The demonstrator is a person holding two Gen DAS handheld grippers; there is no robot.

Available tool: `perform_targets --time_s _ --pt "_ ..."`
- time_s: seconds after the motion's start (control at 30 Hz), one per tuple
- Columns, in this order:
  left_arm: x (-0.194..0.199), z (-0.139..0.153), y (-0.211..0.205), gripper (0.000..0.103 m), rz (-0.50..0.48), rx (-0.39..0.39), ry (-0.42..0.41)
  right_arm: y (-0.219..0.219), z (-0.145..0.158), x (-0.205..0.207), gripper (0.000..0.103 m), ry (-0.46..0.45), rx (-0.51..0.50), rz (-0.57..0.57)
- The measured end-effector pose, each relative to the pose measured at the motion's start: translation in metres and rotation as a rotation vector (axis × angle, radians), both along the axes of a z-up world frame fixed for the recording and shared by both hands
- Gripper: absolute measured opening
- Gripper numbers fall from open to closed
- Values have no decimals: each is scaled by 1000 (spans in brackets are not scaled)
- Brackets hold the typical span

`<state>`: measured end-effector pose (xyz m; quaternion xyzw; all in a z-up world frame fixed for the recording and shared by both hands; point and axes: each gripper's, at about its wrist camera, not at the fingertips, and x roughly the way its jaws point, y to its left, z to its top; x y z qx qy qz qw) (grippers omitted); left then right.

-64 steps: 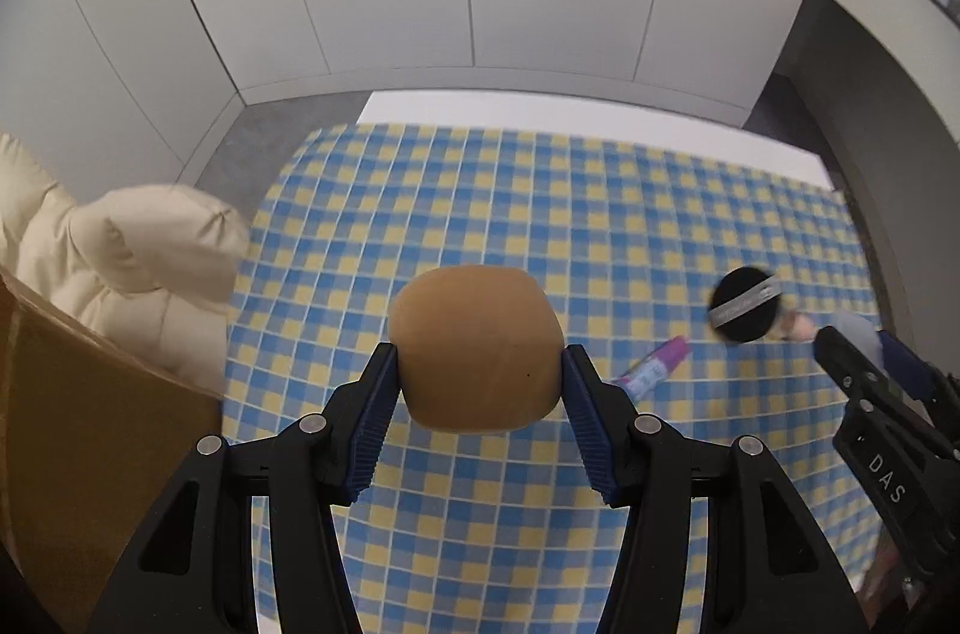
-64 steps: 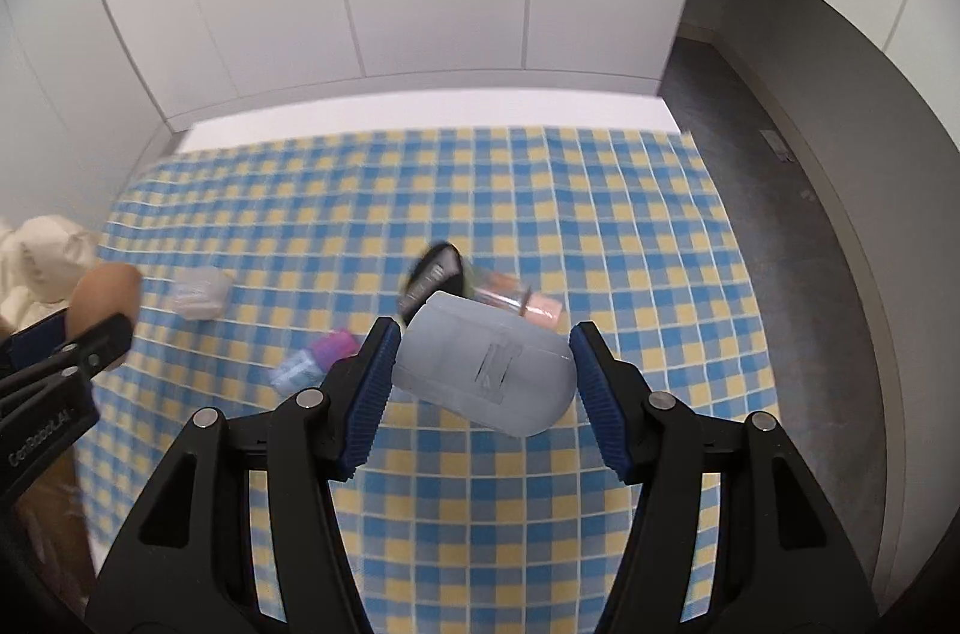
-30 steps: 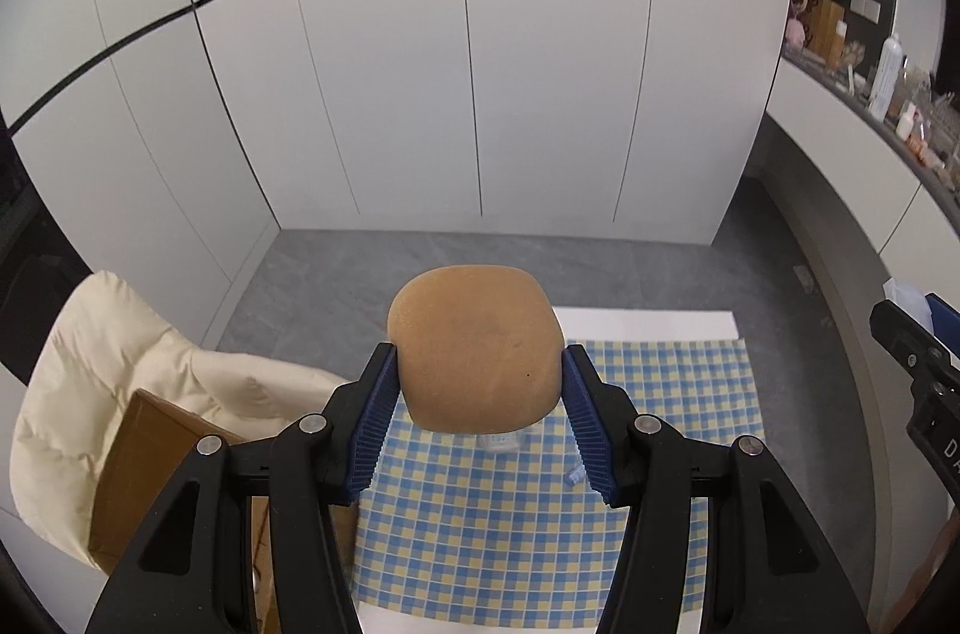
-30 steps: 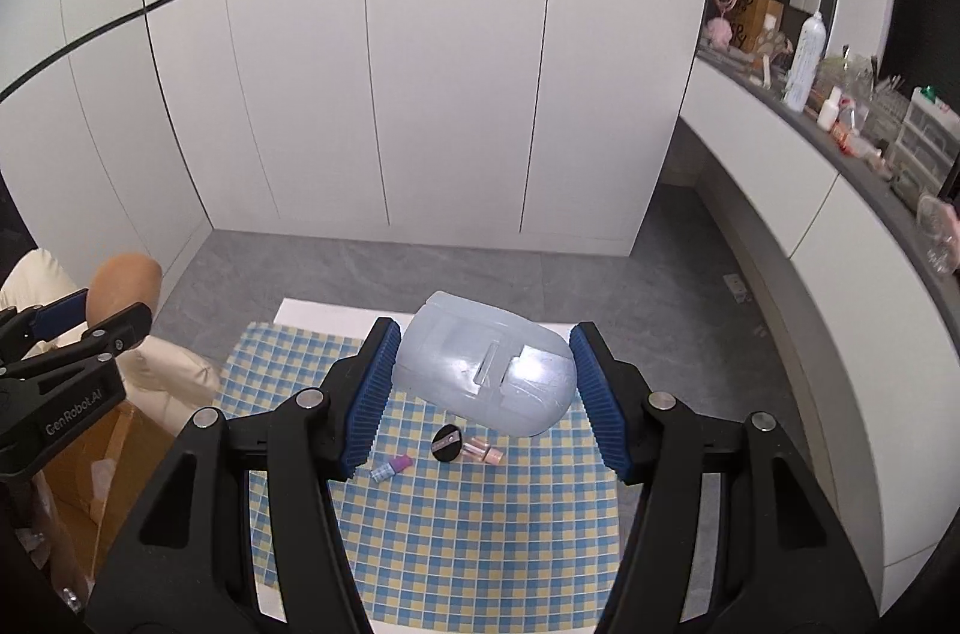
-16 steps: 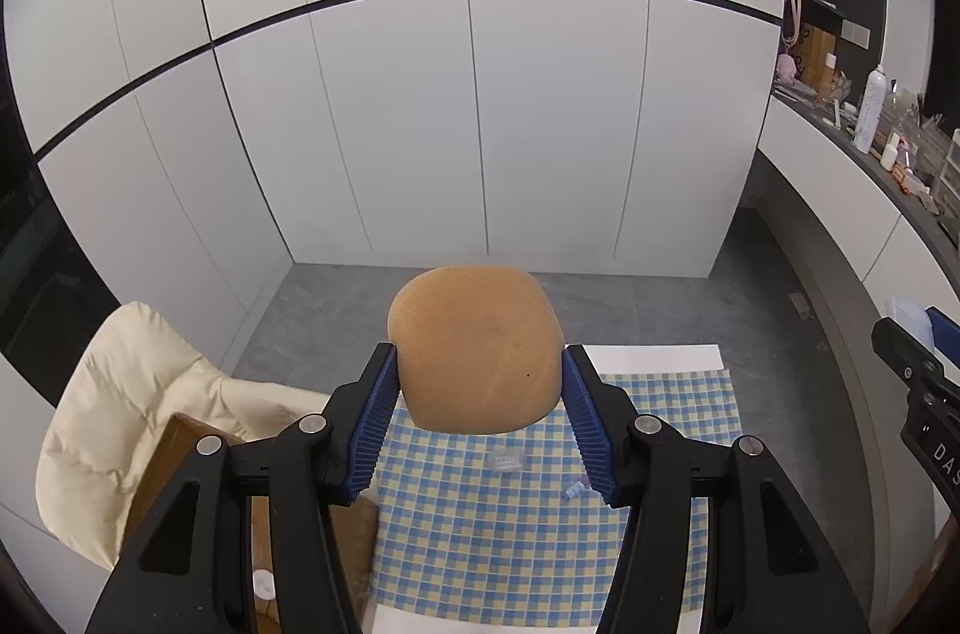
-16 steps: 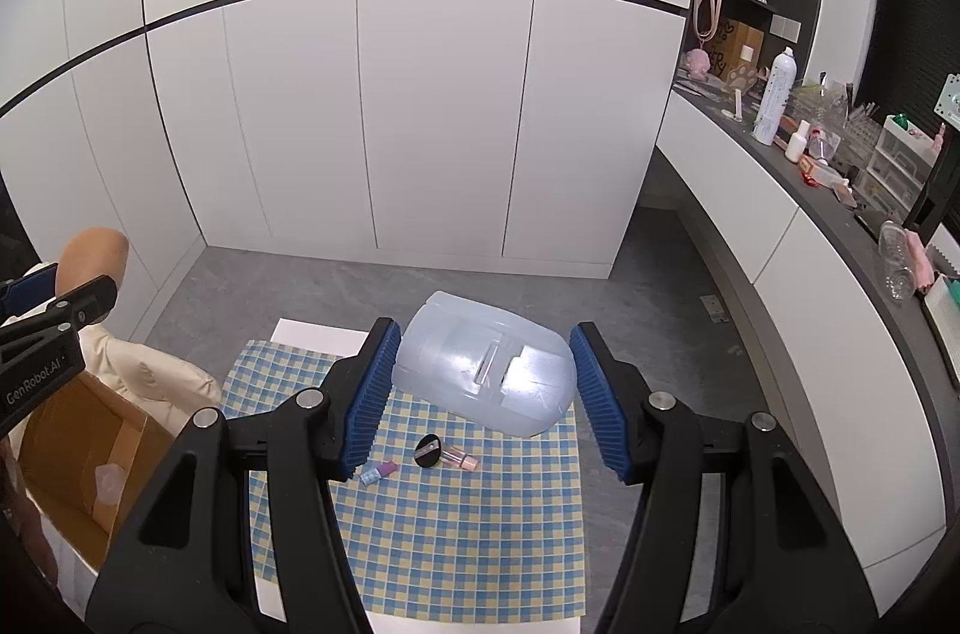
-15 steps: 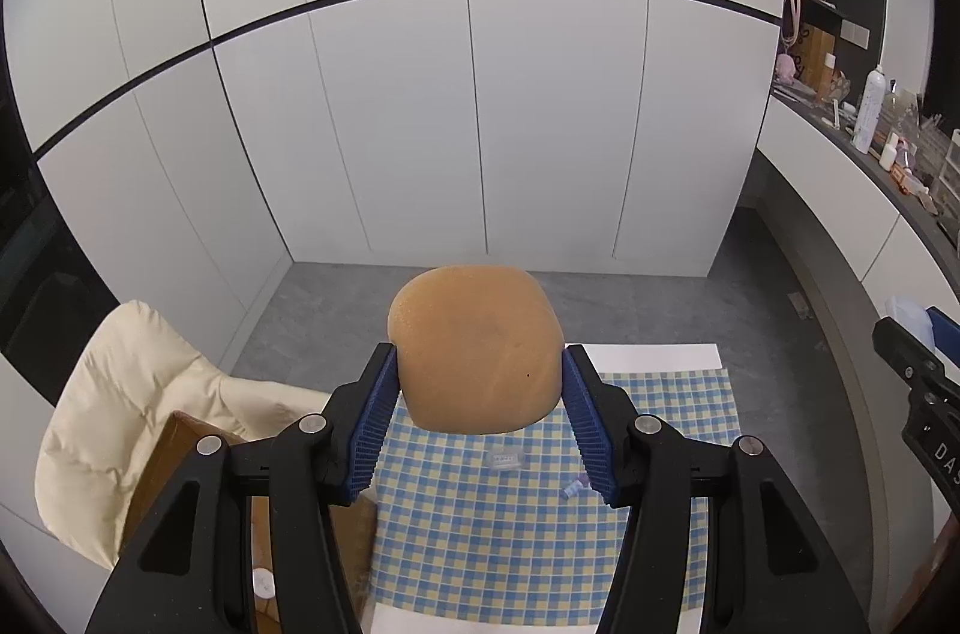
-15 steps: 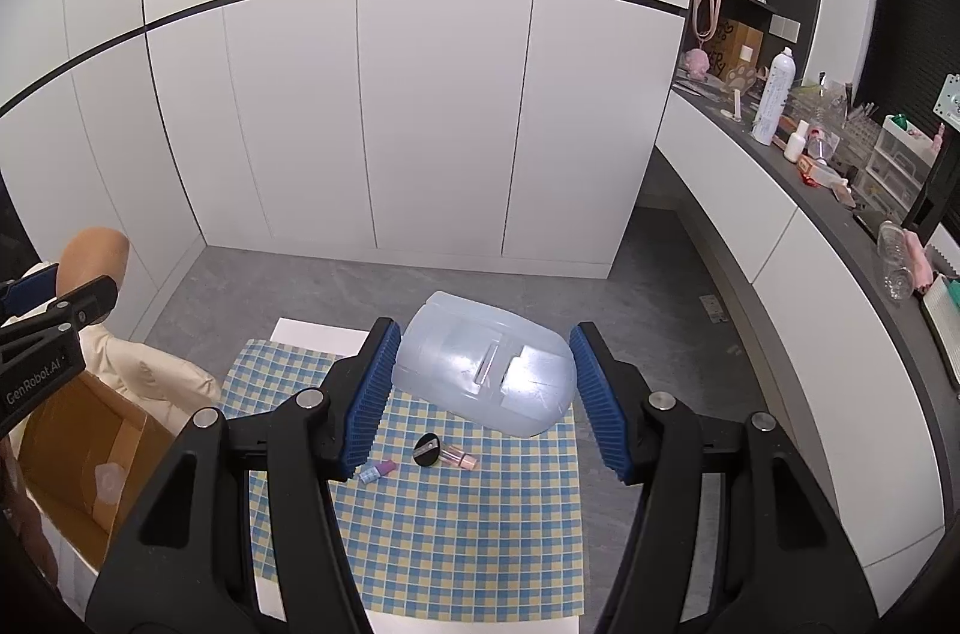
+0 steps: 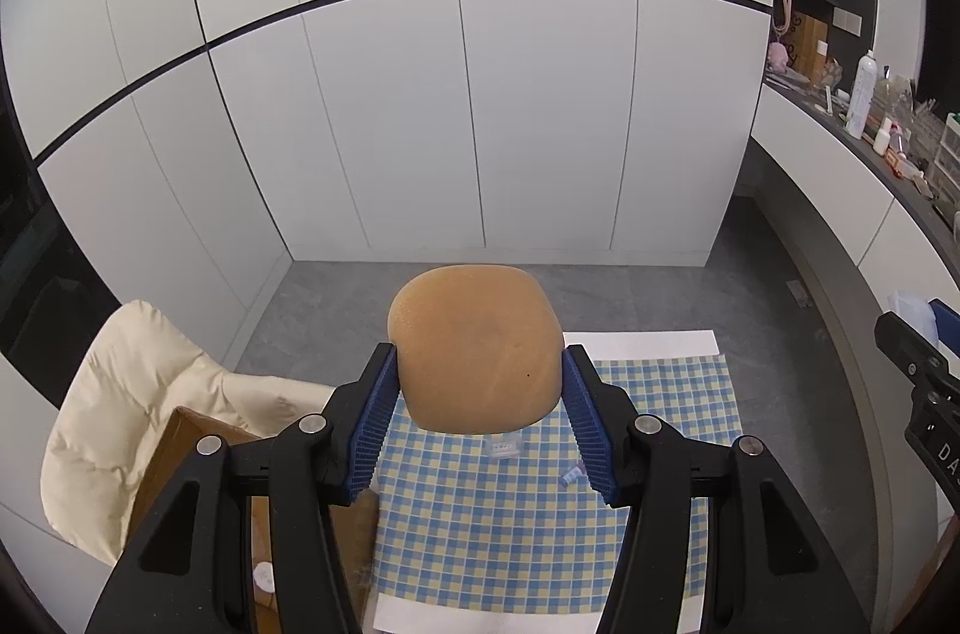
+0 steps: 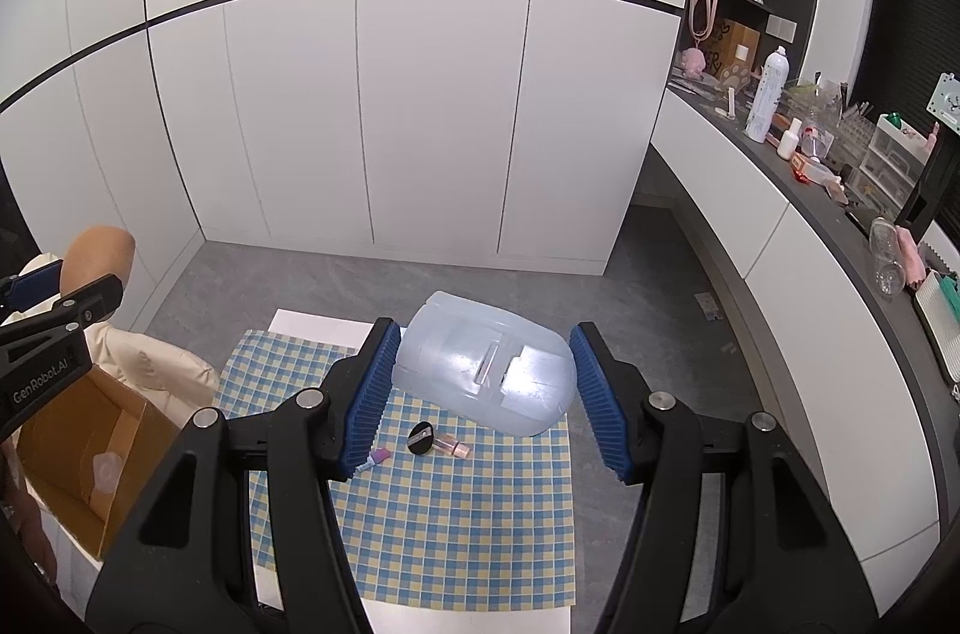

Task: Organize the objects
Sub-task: 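Lift the beige sponge with the left gripper while the right lifts the grey case, then carry the beige sponge and grey case toward the cardboard box with both grippers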

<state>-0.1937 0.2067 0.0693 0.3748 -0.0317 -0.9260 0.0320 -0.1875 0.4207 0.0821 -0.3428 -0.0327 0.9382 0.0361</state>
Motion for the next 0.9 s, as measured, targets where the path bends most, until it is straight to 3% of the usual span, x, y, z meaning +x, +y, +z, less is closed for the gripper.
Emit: perform_targets --time_s 0.6,0.9 --pt "35 -1 -9 55 -6 9 4 -4 -10 21 61 -24 -5 3" --pt "67 0 -24 55 7 42 11 -12 -23 61 61 -35 -2 33"
